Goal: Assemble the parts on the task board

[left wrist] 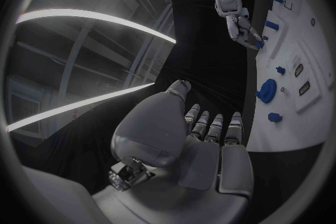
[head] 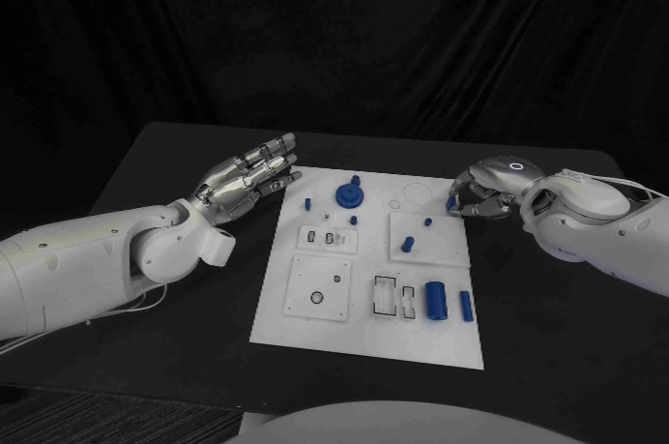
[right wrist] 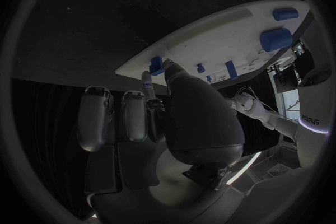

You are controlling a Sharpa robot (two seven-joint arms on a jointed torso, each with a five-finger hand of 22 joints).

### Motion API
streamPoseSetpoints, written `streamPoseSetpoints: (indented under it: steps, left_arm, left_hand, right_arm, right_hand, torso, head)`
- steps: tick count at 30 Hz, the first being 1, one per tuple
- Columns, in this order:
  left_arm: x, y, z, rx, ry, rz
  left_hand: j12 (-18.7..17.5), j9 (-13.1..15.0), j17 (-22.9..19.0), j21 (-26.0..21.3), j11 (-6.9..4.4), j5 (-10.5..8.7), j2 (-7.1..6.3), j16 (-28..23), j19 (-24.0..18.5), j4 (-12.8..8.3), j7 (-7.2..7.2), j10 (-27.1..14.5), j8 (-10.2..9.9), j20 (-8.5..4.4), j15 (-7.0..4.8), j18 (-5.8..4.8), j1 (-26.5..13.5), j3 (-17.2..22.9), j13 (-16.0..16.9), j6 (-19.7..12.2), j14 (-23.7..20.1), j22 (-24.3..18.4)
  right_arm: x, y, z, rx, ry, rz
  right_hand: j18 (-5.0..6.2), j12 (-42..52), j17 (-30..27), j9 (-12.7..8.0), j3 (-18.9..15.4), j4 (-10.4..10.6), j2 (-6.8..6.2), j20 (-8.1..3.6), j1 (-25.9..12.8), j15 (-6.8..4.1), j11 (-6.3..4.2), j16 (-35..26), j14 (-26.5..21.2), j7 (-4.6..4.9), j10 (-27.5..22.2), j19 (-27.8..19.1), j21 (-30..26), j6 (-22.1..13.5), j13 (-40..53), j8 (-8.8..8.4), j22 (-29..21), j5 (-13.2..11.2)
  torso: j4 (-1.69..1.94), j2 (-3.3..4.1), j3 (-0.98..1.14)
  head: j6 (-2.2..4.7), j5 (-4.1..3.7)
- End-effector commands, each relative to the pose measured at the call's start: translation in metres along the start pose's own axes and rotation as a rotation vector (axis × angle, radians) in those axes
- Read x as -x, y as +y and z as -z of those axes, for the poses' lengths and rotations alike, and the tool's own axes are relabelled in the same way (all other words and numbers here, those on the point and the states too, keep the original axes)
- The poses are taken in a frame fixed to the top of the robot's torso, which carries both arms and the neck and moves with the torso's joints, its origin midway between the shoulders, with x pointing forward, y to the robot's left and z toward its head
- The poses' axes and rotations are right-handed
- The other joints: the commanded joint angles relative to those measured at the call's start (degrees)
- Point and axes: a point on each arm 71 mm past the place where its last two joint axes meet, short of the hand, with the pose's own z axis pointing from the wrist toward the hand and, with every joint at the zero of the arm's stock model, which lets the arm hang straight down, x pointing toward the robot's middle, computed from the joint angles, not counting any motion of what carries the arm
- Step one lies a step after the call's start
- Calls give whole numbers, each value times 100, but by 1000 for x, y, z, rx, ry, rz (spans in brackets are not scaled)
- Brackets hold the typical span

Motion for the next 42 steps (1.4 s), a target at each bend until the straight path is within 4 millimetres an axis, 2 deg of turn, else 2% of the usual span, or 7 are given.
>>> streamPoseSetpoints:
  steps: [1,14,19,24,28,36,42]
  left_arm:
    - [-2,0,-1,-14,14,11]
    - [-2,0,0,-11,15,12]
    - [-1,0,0,-10,15,12]
    - [-1,0,0,-8,15,12]
    - [-1,0,0,-7,15,12]
    - [0,0,1,-6,13,12]
    - [0,0,1,-4,11,11]
  left_hand:
    - [17,5,5,-8,-34,30,-15,24,-8,-36,27,-1,17,35,25,94,60,11,-7,-1,-3,2]
    - [18,6,4,-9,-37,34,-13,22,-10,-44,39,-1,19,36,26,94,62,18,-7,5,-4,1]
    - [18,6,4,-9,-37,34,-13,22,-10,-44,39,-1,19,36,26,94,62,18,-7,5,-4,1]
    - [17,6,4,-10,-38,35,-13,21,-12,-51,47,-1,20,37,26,94,62,23,-7,7,-5,1]
    - [17,6,4,-10,-38,35,-13,21,-12,-51,47,-1,20,37,26,94,62,23,-7,7,-5,1]
    - [18,5,4,-11,-44,37,-12,21,-12,-62,65,-1,20,37,26,93,63,32,-7,3,-5,1]
    - [21,6,5,-10,-45,38,-11,23,-11,-64,70,0,21,37,26,93,64,34,-6,8,-4,1]
  right_arm:
    - [-2,0,0,-4,-1,2]
    - [-2,2,-2,4,-7,2]
    - [-2,2,-2,8,-12,1]
    - [-1,3,-3,14,-24,-1]
    - [0,4,-3,19,-42,-12]
    - [7,10,0,36,-116,-29]
    - [24,29,0,81,-183,-49]
  right_hand:
    - [-58,20,187,66,-8,-55,17,43,41,50,37,5,387,2,601,115,-25,81,1506,76,930,110]
    - [-59,20,176,163,-5,-105,65,39,47,42,26,8,384,-14,601,118,-27,145,1506,173,937,265]
    - [-59,20,166,270,7,-159,113,27,42,30,11,13,382,-33,601,122,-30,166,1506,259,947,545]
    - [-60,20,160,390,74,-233,175,7,50,8,-15,25,381,-65,601,127,-35,146,1506,331,960,1074]
    - [-61,20,151,471,146,-288,215,-8,62,-9,-40,30,379,-90,601,132,-37,190,1506,397,969,1361]
    - [-63,20,141,558,243,-378,225,-21,96,-19,-49,37,379,-94,601,141,-34,272,1506,475,982,1660]
    - [-62,20,110,569,241,-388,203,-21,88,-14,-42,20,375,-71,601,140,-39,281,1506,482,982,1655]
  torso:
    - [0,2,0]
    - [0,0,-2]
    - [0,0,-2]
    - [-1,-1,-2]
    - [-2,-2,-3]
    - [0,-2,-2]
    - [-7,2,-1]
  head:
    - [-7,-4]
    - [-23,1]
    - [-24,1]
    - [-30,1]
    - [-40,9]
    - [-63,24]
    - [-87,49]
